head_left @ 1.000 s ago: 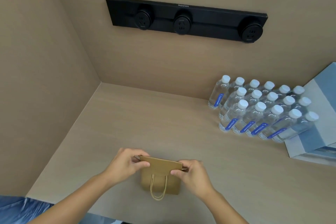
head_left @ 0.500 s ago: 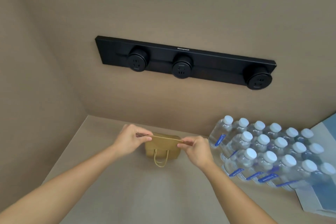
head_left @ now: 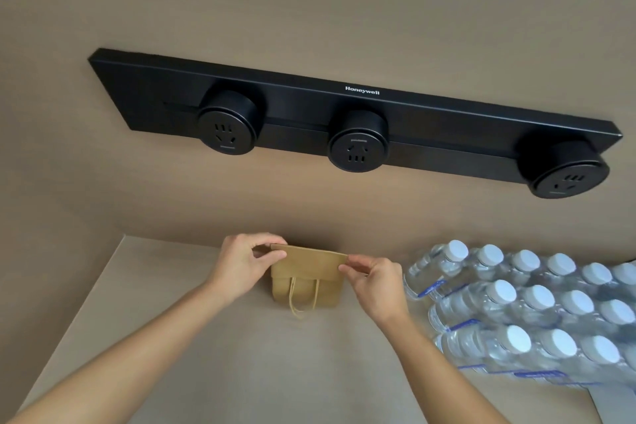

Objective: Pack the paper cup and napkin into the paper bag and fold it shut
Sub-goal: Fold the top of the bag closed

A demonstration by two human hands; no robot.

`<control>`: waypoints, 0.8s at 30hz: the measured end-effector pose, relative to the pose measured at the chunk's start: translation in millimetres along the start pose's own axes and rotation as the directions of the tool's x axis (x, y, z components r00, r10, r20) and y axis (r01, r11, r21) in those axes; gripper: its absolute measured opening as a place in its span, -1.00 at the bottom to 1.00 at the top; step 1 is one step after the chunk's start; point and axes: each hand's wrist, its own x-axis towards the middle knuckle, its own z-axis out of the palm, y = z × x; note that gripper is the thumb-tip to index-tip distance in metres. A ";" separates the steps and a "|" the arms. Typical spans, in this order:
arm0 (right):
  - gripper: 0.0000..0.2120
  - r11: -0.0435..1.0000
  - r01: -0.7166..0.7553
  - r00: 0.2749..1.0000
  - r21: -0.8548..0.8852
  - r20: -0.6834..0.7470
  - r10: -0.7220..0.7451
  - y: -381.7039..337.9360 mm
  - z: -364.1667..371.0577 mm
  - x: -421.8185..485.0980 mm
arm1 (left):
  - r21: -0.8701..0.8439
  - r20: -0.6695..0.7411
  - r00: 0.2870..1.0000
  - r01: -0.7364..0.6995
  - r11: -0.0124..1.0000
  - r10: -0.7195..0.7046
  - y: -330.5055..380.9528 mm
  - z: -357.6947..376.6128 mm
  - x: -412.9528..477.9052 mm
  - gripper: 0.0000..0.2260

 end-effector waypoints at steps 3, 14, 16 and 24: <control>-0.95 0.999 0.002 0.999 -0.035 0.033 -0.001 -2.1 4.0 0.5 | 0.023 0.027 0.999 0.043 0.999 -0.044 4.7 3.1 -2.1 -0.79; -0.85 0.966 -0.061 0.996 -0.253 0.040 0.074 -32.5 2.9 -16.4 | 0.488 0.043 0.999 -0.034 0.872 0.015 42.2 -1.9 -20.1 -0.76; -0.87 0.951 -0.039 0.998 -0.307 0.040 0.054 -36.9 0.4 -18.6 | 0.598 0.076 0.997 -0.036 0.800 -0.011 53.2 -4.5 -20.8 -0.76; -0.87 0.851 0.136 0.991 -0.507 0.084 -0.109 -31.3 -1.3 -0.4 | 0.811 0.114 0.993 -0.077 0.580 -0.028 64.7 9.5 -6.8 -0.76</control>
